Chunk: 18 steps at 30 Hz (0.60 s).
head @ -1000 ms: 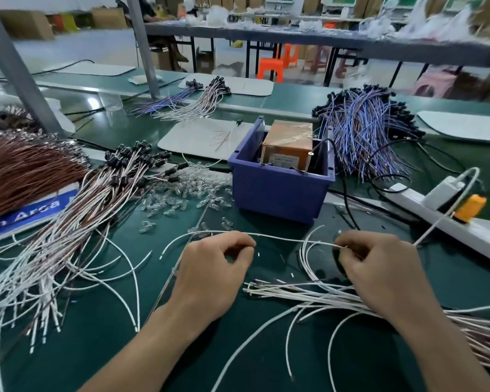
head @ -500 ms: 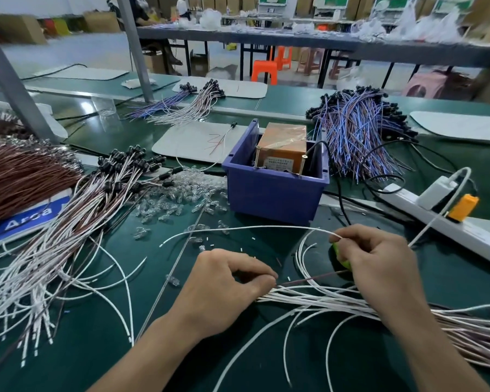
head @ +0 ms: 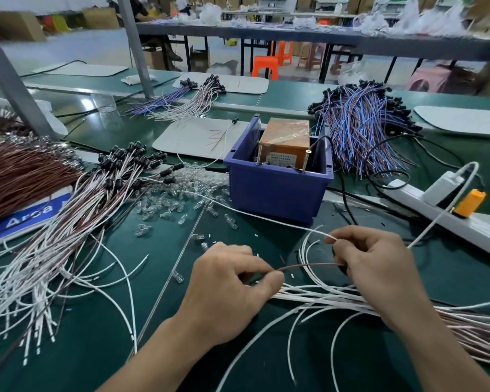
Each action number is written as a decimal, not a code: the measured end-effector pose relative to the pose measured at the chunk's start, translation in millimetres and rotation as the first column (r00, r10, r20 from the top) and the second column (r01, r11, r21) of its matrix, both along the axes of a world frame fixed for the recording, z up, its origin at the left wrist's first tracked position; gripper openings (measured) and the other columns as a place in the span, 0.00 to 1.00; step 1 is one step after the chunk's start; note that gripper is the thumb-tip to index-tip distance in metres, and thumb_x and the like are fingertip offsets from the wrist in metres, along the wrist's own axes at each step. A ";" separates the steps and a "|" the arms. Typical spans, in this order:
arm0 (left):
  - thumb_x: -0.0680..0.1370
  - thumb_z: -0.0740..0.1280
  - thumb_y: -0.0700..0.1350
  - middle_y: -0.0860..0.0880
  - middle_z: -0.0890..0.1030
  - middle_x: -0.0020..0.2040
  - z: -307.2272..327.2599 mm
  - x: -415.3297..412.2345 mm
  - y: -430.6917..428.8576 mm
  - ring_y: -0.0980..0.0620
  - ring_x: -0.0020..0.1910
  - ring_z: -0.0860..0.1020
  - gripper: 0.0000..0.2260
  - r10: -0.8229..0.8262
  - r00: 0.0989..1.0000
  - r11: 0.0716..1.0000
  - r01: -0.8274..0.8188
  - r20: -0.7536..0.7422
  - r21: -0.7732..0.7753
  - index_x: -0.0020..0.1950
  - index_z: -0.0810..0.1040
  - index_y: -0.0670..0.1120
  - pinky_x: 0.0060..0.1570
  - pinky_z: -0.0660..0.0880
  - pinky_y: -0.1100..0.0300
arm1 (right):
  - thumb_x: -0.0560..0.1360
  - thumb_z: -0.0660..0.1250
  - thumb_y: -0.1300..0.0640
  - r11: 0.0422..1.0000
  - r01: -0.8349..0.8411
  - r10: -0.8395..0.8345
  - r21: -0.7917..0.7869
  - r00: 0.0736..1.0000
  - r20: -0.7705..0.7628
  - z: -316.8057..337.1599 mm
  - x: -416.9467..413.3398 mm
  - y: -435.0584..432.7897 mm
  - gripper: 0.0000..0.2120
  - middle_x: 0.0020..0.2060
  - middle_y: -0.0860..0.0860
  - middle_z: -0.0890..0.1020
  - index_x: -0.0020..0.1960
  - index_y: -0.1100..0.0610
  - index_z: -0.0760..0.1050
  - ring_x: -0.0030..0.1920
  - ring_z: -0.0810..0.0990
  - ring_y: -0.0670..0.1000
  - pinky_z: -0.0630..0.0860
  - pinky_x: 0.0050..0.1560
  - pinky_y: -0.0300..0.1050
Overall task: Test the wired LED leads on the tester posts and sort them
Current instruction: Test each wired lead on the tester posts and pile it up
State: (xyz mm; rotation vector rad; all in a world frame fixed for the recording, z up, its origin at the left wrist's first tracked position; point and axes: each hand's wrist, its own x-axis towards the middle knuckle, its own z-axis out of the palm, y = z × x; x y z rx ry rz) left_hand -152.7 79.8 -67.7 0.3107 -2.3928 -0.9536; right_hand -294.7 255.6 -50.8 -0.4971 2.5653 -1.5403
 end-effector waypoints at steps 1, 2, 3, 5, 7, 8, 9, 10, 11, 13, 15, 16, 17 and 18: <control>0.71 0.71 0.59 0.57 0.76 0.32 0.9 0.4 -1.1 0.54 0.37 0.74 0.11 0.016 0.999 1.000 -0.015 -0.041 0.012 0.35 0.84 0.55 0.43 0.67 0.66 | 0.76 0.69 0.59 0.999 0.003 -0.001 0.052 0.999 -0.049 0.7 0.3 0.4 0.13 0.29 0.45 0.83 0.41 0.42 0.84 0.28 0.77 0.44 0.75 0.33 0.39; 0.72 0.71 0.58 0.56 0.75 0.33 2.3 1.0 -2.1 0.54 0.38 0.75 0.12 0.017 0.997 0.999 -0.014 -0.071 0.042 0.34 0.84 0.54 0.42 0.68 0.65 | 0.75 0.70 0.59 0.994 0.017 -0.007 0.109 0.996 -0.091 2.2 1.7 0.6 0.12 0.28 0.43 0.83 0.39 0.44 0.84 0.28 0.77 0.43 0.71 0.31 0.33; 0.73 0.71 0.57 0.56 0.76 0.34 3.6 1.6 -3.0 0.53 0.38 0.76 0.11 -0.002 0.996 0.997 0.009 -0.085 0.077 0.35 0.83 0.53 0.41 0.69 0.65 | 0.75 0.70 0.59 0.986 0.034 -0.014 0.165 0.992 -0.122 3.6 3.2 0.6 0.11 0.28 0.43 0.82 0.38 0.45 0.84 0.30 0.78 0.42 0.70 0.32 0.31; 0.75 0.70 0.56 0.56 0.78 0.35 4.2 2.0 -4.2 0.54 0.36 0.77 0.10 -0.055 0.996 0.988 0.065 -0.077 0.138 0.39 0.85 0.53 0.38 0.68 0.68 | 0.75 0.72 0.57 0.964 0.071 -0.018 0.255 0.979 -0.204 6.6 7.2 0.4 0.10 0.32 0.43 0.83 0.38 0.43 0.83 0.36 0.79 0.43 0.71 0.38 0.34; 0.77 0.69 0.56 0.56 0.78 0.35 2.0 1.3 -4.8 0.56 0.35 0.76 0.09 -0.087 0.995 0.986 0.093 -0.049 0.141 0.44 0.85 0.53 0.37 0.67 0.70 | 0.73 0.75 0.52 0.960 0.092 0.010 0.265 0.933 -0.359 12.8 14.7 -0.6 0.06 0.45 0.41 0.84 0.48 0.43 0.85 0.50 0.80 0.49 0.73 0.53 0.42; 0.77 0.69 0.57 0.56 0.78 0.35 0.0 0.5 -4.3 0.56 0.35 0.76 0.09 -0.101 0.994 0.987 0.105 -0.038 0.125 0.45 0.85 0.54 0.37 0.66 0.71 | 0.73 0.75 0.51 0.973 0.047 0.054 0.228 0.906 -0.419 15.9 20.2 -1.8 0.11 0.51 0.40 0.82 0.54 0.44 0.85 0.58 0.78 0.48 0.71 0.60 0.43; 0.78 0.69 0.58 0.57 0.77 0.35 -1.9 -0.2 -3.5 0.57 0.35 0.76 0.10 -0.120 0.992 0.986 0.123 -0.034 0.113 0.45 0.84 0.53 0.37 0.65 0.71 | 0.74 0.75 0.50 0.978 -0.057 0.145 0.199 0.875 -0.461 17.9 26.9 -4.3 0.14 0.57 0.38 0.80 0.59 0.45 0.83 0.64 0.75 0.44 0.68 0.66 0.40; 0.78 0.68 0.59 0.56 0.77 0.35 -3.0 -0.5 -2.4 0.57 0.35 0.75 0.11 -0.138 0.990 0.984 0.141 -0.035 0.110 0.45 0.84 0.53 0.36 0.65 0.71 | 0.74 0.73 0.50 0.963 -0.178 0.254 0.201 0.846 -0.468 19.6 35.4 -8.9 0.17 0.60 0.35 0.79 0.63 0.43 0.81 0.67 0.73 0.39 0.65 0.69 0.35; 0.78 0.68 0.60 0.55 0.77 0.35 -4.0 -1.1 -1.5 0.57 0.35 0.75 0.12 -0.149 0.988 0.982 0.152 -0.038 0.114 0.46 0.84 0.53 0.36 0.65 0.70 | 0.75 0.70 0.51 0.932 -0.291 0.360 0.217 0.821 -0.444 19.1 44.7 -14.2 0.19 0.61 0.34 0.79 0.65 0.42 0.79 0.66 0.73 0.37 0.65 0.68 0.30; 0.77 0.69 0.59 0.54 0.77 0.35 -5.3 -2.6 -1.7 0.56 0.34 0.75 0.10 -0.129 0.990 0.984 0.134 -0.051 0.117 0.47 0.84 0.54 0.35 0.66 0.69 | 0.77 0.66 0.53 0.893 -0.393 0.450 0.221 0.808 -0.381 11.8 55.2 -20.7 0.20 0.55 0.33 0.82 0.67 0.40 0.76 0.58 0.79 0.35 0.70 0.60 0.27; 0.75 0.71 0.58 0.56 0.78 0.36 -5.0 -3.1 -3.7 0.56 0.35 0.77 0.07 -0.061 0.996 0.992 0.068 -0.069 0.107 0.49 0.84 0.58 0.36 0.68 0.69 | 0.79 0.68 0.55 0.914 -0.367 0.405 0.173 0.852 -0.332 7.2 54.3 -21.4 0.15 0.46 0.33 0.84 0.63 0.41 0.79 0.48 0.82 0.36 0.74 0.50 0.27; 0.73 0.71 0.58 0.57 0.80 0.36 -4.1 -2.5 -4.5 0.57 0.36 0.78 0.07 -0.029 0.997 0.994 0.037 -0.075 0.103 0.49 0.83 0.60 0.36 0.69 0.69 | 0.77 0.71 0.55 0.925 -0.343 0.380 0.166 0.868 -0.321 6.2 50.9 -19.3 0.12 0.43 0.33 0.84 0.58 0.42 0.81 0.44 0.83 0.38 0.75 0.46 0.29; 0.72 0.72 0.58 0.58 0.81 0.37 -3.4 -2.1 -5.8 0.57 0.37 0.80 0.08 -0.012 0.997 0.994 0.019 -0.074 0.104 0.49 0.83 0.61 0.37 0.70 0.70 | 0.75 0.73 0.56 0.930 -0.323 0.364 0.175 0.871 -0.330 6.6 46.8 -17.0 0.09 0.39 0.34 0.84 0.52 0.43 0.83 0.40 0.83 0.40 0.75 0.42 0.31; 0.71 0.72 0.57 0.59 0.82 0.37 -2.5 -1.9 -7.1 0.57 0.38 0.80 0.08 -0.009 0.998 0.994 0.016 -0.068 0.104 0.49 0.83 0.61 0.38 0.70 0.71 | 0.74 0.74 0.56 0.933 -0.311 0.356 0.182 0.872 -0.337 7.7 43.0 -14.7 0.06 0.36 0.36 0.83 0.46 0.44 0.84 0.37 0.82 0.42 0.75 0.38 0.32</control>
